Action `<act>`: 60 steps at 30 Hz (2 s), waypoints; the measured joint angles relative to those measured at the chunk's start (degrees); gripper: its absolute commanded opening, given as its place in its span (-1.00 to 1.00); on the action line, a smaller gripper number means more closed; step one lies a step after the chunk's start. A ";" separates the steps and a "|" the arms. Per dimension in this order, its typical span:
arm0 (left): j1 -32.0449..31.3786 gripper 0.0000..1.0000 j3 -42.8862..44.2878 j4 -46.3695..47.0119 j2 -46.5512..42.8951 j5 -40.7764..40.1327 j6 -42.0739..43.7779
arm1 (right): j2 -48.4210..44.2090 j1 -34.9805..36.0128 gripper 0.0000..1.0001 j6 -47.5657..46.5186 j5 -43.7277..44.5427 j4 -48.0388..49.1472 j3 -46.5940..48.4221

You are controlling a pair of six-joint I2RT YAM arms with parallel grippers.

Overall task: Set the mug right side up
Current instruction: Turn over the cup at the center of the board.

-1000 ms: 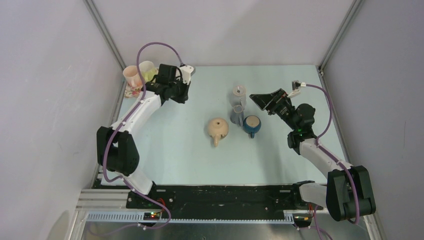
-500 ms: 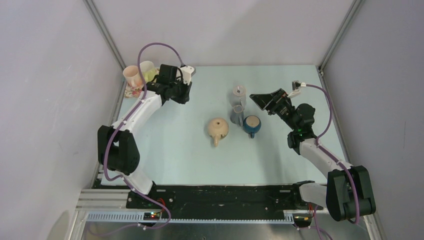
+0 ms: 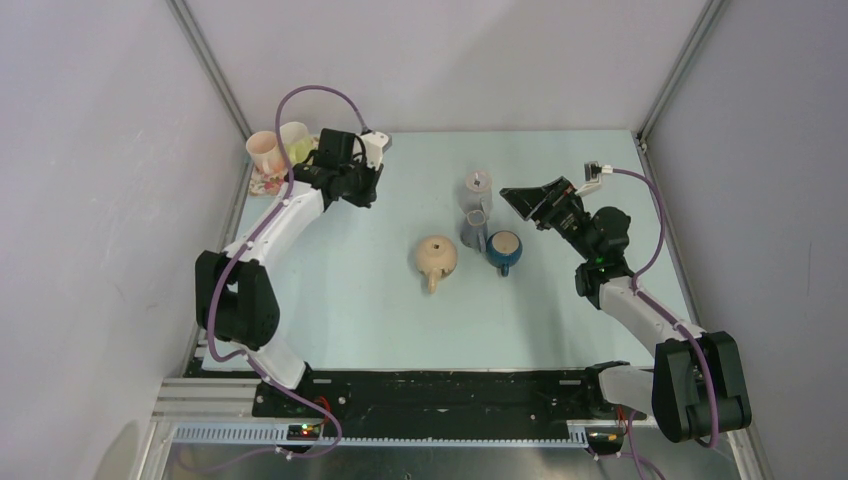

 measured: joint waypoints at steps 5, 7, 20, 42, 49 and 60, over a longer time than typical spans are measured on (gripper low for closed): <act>-0.09 -0.93 0.00 0.00 0.26 0.00 0.00 | 0.00 -0.04 0.92 -0.02 0.02 -0.13 0.00; -0.09 -0.92 0.00 0.00 0.39 0.00 0.00 | 0.00 -0.09 0.93 -0.02 0.04 -0.17 0.00; -0.11 -0.94 0.00 0.00 1.51 -0.07 0.00 | 0.00 -1.22 0.93 -0.02 0.42 -0.42 0.00; -0.37 -0.99 0.02 0.00 1.75 -0.13 0.00 | -0.02 -1.97 0.92 0.00 0.57 -0.85 0.00; -0.42 -0.99 0.02 0.00 1.75 -0.15 0.00 | -0.02 -1.97 0.92 0.00 0.57 -0.85 0.00; -0.48 -0.99 0.02 0.00 1.31 -0.15 0.02 | -0.02 -1.60 0.90 -0.07 0.61 -0.87 0.00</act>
